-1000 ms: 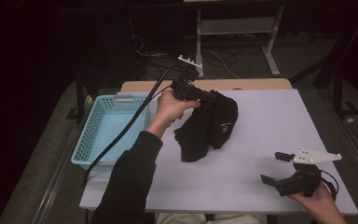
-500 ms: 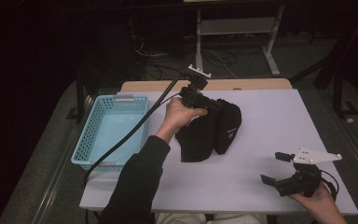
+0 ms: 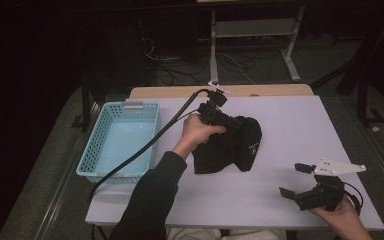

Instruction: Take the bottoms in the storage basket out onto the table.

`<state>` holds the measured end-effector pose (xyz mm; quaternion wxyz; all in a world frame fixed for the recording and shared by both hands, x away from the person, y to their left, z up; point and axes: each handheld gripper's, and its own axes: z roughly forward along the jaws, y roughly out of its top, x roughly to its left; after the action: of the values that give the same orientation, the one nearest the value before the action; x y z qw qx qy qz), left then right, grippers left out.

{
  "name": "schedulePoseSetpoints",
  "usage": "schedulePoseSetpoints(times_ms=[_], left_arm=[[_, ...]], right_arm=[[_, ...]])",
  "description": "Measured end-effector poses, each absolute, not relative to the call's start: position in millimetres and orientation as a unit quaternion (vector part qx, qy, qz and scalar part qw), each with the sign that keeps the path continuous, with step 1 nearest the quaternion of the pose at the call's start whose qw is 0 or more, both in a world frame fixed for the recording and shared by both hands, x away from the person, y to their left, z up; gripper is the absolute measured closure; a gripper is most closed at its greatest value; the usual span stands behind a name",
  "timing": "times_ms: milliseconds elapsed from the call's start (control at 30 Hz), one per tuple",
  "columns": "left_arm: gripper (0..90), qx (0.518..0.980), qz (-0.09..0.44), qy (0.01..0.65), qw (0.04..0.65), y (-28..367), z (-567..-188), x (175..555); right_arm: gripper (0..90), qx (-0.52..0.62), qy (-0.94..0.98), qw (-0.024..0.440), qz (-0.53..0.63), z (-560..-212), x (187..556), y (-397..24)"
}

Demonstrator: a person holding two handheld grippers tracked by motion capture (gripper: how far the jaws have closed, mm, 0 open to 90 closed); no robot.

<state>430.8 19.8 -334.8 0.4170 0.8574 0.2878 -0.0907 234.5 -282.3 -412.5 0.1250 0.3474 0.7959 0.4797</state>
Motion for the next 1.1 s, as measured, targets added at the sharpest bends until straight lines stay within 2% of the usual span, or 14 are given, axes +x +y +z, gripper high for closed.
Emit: schedulePoseSetpoints(times_ms=[500, 633, 667, 700, 767, 933, 967, 1100], left_arm=[[79.3, 0.879, -0.105, 0.252, 0.391, -2, -369, 419], [70.9, 0.885, -0.096, 0.249, 0.382, -4, -373, 415], [64.0, 0.886, -0.094, 0.248, 0.381, -4, -372, 414], [64.0, 0.886, -0.093, 0.247, 0.381, -5, -372, 413], [56.4, 0.887, -0.092, 0.248, 0.379, -4, -371, 412], [45.2, 0.888, -0.099, 0.249, 0.374, -2, -366, 411], [45.2, 0.888, -0.096, 0.250, 0.373, -1, -365, 411], [32.1, 0.897, -0.061, 0.244, 0.362, 2, -360, 406]], right_arm=[[0.0, 0.347, 0.796, 0.124, 0.480, -412, 234, -282], [0.0, 0.347, 0.796, 0.124, 0.480, -412, 234, -283], [0.0, 0.347, 0.797, 0.124, 0.479, -412, 234, -282], [0.0, 0.347, 0.797, 0.124, 0.479, -412, 234, -282], [0.0, 0.346, 0.797, 0.124, 0.479, -412, 234, -282], [0.0, 0.347, 0.796, 0.124, 0.480, -412, 234, -282], [0.0, 0.346, 0.797, 0.124, 0.479, -412, 234, -282], [0.0, 0.345, 0.797, 0.123, 0.479, -412, 233, -281]])
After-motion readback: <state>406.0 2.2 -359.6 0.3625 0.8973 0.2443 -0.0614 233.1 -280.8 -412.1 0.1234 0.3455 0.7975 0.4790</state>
